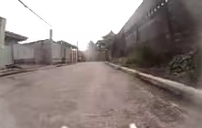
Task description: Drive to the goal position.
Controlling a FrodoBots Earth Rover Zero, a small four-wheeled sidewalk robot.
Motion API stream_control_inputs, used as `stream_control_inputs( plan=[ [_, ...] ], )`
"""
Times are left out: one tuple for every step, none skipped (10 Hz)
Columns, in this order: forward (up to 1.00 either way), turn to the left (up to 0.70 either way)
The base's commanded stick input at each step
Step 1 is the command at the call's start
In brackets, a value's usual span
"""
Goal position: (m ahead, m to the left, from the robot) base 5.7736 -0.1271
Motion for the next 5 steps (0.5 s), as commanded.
stream_control_inputs(
  plan=[
    [0.7, 0.01],
    [0.7, 0.01],
    [0.7, 0.01],
    [0.7, 0.01],
    [0.7, 0.01]
  ],
)
